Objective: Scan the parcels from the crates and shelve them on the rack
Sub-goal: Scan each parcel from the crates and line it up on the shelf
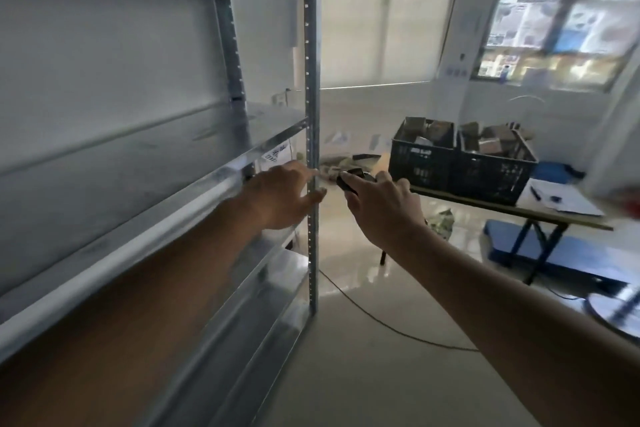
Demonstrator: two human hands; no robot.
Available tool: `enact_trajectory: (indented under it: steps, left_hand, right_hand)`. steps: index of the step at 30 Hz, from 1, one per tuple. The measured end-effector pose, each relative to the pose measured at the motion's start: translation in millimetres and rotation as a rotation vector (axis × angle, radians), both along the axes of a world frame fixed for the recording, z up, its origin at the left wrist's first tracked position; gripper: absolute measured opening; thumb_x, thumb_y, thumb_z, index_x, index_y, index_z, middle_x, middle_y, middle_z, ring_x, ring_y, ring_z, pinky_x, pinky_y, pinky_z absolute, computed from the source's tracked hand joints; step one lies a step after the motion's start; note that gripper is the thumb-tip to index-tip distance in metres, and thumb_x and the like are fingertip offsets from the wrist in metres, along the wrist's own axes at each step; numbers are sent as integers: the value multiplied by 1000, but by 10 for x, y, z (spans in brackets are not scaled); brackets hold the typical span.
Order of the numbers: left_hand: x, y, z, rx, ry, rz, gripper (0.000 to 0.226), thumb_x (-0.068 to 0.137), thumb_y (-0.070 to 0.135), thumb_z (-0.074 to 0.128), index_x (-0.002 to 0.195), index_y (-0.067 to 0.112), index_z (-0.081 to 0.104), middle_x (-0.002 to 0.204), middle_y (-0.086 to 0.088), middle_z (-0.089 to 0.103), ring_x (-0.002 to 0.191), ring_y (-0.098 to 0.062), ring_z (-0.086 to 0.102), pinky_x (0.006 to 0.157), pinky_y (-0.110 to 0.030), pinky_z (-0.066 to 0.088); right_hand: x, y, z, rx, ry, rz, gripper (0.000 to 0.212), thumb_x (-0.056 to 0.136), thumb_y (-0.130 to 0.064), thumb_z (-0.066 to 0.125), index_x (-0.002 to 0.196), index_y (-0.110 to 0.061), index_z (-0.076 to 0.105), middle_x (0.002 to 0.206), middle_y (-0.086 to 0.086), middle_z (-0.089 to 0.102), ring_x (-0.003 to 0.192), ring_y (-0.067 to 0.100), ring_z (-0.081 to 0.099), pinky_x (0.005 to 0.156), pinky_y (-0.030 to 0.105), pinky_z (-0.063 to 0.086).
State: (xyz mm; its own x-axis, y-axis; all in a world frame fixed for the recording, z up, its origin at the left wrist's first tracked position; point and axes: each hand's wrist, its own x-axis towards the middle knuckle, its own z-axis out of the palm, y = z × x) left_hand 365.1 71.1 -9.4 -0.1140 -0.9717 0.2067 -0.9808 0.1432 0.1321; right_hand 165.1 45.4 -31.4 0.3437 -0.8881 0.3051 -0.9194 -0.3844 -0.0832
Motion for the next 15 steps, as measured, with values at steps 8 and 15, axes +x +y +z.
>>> enact_trajectory:
  steps: [8, 15]
  left_hand:
    - [-922, -1831, 72, 8, -34, -250, 69, 104, 65, 42, 156, 20, 50, 157, -5, 53, 141, -25, 52, 115, -49, 45]
    - [-1986, -3336, -49, -22, -15, -323, 92, 86, 77, 20, 152, 20, 52, 144, -3, 59, 127, -27, 59, 102, -52, 53]
  right_hand:
    - [-988, -1464, -12, -8, -55, -258, 45, 110, -50, 42, 155, -50, 39, 131, 15, 56, 113, 42, 57, 87, 53, 55]
    - [-2129, -2699, -122, -6, -87, -383, 49, 111, -48, 43, 159, -45, 38, 130, 17, 58, 111, 41, 57, 89, 50, 54]
